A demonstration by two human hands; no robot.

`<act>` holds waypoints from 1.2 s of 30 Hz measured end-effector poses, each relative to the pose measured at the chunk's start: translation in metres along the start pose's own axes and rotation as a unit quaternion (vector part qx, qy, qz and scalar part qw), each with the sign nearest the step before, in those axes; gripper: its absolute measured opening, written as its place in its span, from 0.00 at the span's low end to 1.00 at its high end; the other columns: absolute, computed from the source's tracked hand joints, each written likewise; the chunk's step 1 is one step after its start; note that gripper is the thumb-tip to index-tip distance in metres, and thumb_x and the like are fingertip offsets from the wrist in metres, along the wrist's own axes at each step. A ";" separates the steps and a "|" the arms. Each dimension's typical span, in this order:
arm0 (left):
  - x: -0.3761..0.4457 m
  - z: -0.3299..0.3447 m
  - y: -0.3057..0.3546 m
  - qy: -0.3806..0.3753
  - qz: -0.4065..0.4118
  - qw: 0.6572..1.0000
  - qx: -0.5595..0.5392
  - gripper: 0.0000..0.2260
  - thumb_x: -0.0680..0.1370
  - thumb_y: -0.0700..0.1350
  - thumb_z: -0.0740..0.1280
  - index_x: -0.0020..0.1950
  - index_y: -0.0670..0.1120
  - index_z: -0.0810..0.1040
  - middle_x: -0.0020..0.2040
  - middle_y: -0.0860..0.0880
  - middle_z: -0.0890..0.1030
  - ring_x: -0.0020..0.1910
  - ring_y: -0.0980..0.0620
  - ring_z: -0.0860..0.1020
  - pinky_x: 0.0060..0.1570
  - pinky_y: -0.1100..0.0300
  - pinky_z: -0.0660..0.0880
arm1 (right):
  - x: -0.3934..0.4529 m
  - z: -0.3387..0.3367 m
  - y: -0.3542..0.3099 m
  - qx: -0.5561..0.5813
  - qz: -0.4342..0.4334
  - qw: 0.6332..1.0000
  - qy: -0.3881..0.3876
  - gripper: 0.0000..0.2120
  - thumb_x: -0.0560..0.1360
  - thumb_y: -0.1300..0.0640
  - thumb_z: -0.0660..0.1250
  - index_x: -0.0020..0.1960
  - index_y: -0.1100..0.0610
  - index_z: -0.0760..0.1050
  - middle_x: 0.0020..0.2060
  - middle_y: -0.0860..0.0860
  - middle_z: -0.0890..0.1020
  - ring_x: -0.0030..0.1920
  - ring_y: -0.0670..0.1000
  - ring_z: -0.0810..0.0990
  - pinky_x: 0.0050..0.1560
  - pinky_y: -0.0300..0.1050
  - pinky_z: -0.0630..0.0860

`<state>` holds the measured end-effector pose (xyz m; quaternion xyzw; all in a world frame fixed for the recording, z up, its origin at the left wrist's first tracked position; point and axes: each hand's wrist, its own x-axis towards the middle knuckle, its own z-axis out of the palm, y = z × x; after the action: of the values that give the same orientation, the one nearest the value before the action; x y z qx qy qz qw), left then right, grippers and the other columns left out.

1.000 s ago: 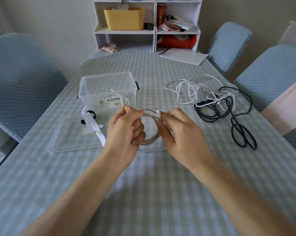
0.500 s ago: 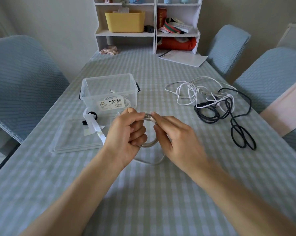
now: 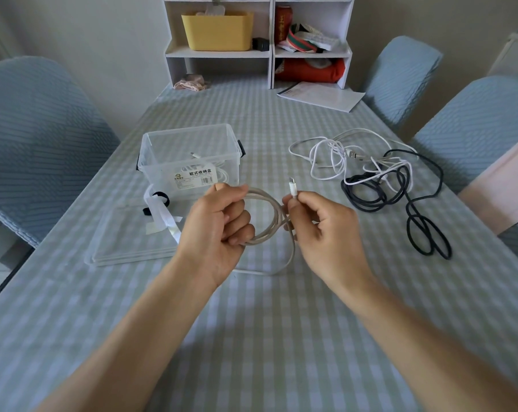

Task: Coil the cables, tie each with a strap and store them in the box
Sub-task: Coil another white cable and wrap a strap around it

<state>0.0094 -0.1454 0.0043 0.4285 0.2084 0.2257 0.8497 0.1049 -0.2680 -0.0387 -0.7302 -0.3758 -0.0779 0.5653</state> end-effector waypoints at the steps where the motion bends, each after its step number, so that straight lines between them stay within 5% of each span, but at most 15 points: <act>1: 0.000 -0.001 0.000 0.004 -0.001 1.000 -0.004 0.19 0.79 0.36 0.62 0.35 0.50 0.58 0.24 0.54 0.57 0.21 0.56 0.53 0.20 0.65 0.56 | 0.000 0.000 0.001 0.000 0.011 1.000 0.003 0.10 0.81 0.60 0.64 0.45 0.61 0.81 0.35 0.47 0.84 0.36 0.48 0.83 0.37 0.50 0.79; 14: 0.003 -0.005 -0.002 0.024 -0.010 0.999 -0.023 0.17 0.79 0.37 0.63 0.36 0.50 0.61 0.24 0.54 0.58 0.20 0.58 0.54 0.19 0.66 0.56 | 0.003 -0.013 -0.008 0.037 0.033 0.998 -0.025 0.11 0.81 0.58 0.66 0.42 0.61 0.78 0.31 0.53 0.80 0.33 0.55 0.80 0.35 0.53 0.76; 18: 0.005 -0.005 0.000 0.034 -0.010 0.998 -0.047 0.15 0.79 0.37 0.63 0.37 0.50 0.63 0.24 0.54 0.58 0.21 0.57 0.55 0.19 0.67 0.56 | 0.005 -0.016 -0.008 0.089 0.121 0.989 -0.006 0.08 0.80 0.58 0.66 0.43 0.58 0.79 0.31 0.48 0.81 0.28 0.49 0.80 0.32 0.37 0.74; 21: 0.005 -0.005 -0.001 0.029 -0.015 0.999 -0.032 0.16 0.79 0.37 0.64 0.36 0.50 0.62 0.24 0.54 0.58 0.20 0.58 0.55 0.18 0.67 0.56 | 0.006 -0.017 -0.007 0.073 0.116 0.990 -0.027 0.09 0.80 0.57 0.67 0.41 0.57 0.79 0.30 0.48 0.81 0.29 0.48 0.80 0.33 0.42 0.75; 24: 0.005 -0.006 -0.001 0.011 -0.014 1.000 -0.007 0.17 0.80 0.37 0.63 0.35 0.51 0.61 0.24 0.54 0.58 0.20 0.58 0.55 0.18 0.67 0.55 | 0.006 -0.015 -0.005 0.054 0.094 0.991 -0.073 0.08 0.81 0.56 0.65 0.49 0.56 0.82 0.40 0.45 0.85 0.39 0.47 0.82 0.43 0.52 0.80; 30: 0.001 -0.001 -0.009 -0.051 -0.037 0.997 0.047 0.16 0.80 0.39 0.63 0.35 0.50 0.64 0.24 0.54 0.59 0.20 0.58 0.55 0.19 0.66 0.53 | -0.001 -0.007 -0.007 -0.018 0.038 0.981 -0.188 0.19 0.83 0.51 0.59 0.72 0.53 0.72 0.61 0.46 0.81 0.56 0.40 0.79 0.54 0.32 0.73; 33: 0.000 -0.002 -0.009 -0.068 -0.042 0.995 0.056 0.14 0.78 0.39 0.65 0.35 0.49 0.67 0.25 0.53 0.60 0.20 0.58 0.56 0.19 0.66 0.54 | -0.001 -0.007 -0.008 -0.037 0.004 0.977 -0.209 0.15 0.83 0.53 0.61 0.69 0.54 0.74 0.45 0.42 0.81 0.45 0.42 0.80 0.44 0.36 0.74; 35: -0.001 -0.002 -0.007 -0.093 -0.047 0.991 0.079 0.11 0.74 0.41 0.68 0.36 0.49 0.67 0.25 0.53 0.60 0.21 0.58 0.56 0.20 0.66 0.55 | -0.001 -0.008 -0.009 -0.028 0.008 0.982 -0.186 0.06 0.81 0.59 0.63 0.51 0.55 0.79 0.30 0.44 0.74 0.30 0.45 0.73 0.32 0.35 0.67; 36: -0.002 -0.001 -0.007 -0.111 -0.054 0.988 0.094 0.11 0.71 0.40 0.70 0.37 0.49 0.68 0.25 0.53 0.60 0.21 0.58 0.56 0.20 0.66 0.56 | -0.001 -0.009 -0.008 -0.018 0.025 0.984 -0.176 0.09 0.81 0.60 0.63 0.42 0.54 0.75 0.26 0.46 0.71 0.27 0.47 0.69 0.29 0.37 0.64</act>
<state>0.0082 -0.1497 -0.0018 0.5167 0.1558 0.1104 0.8346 0.1014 -0.2756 -0.0297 -0.7520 -0.4495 0.0596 0.4784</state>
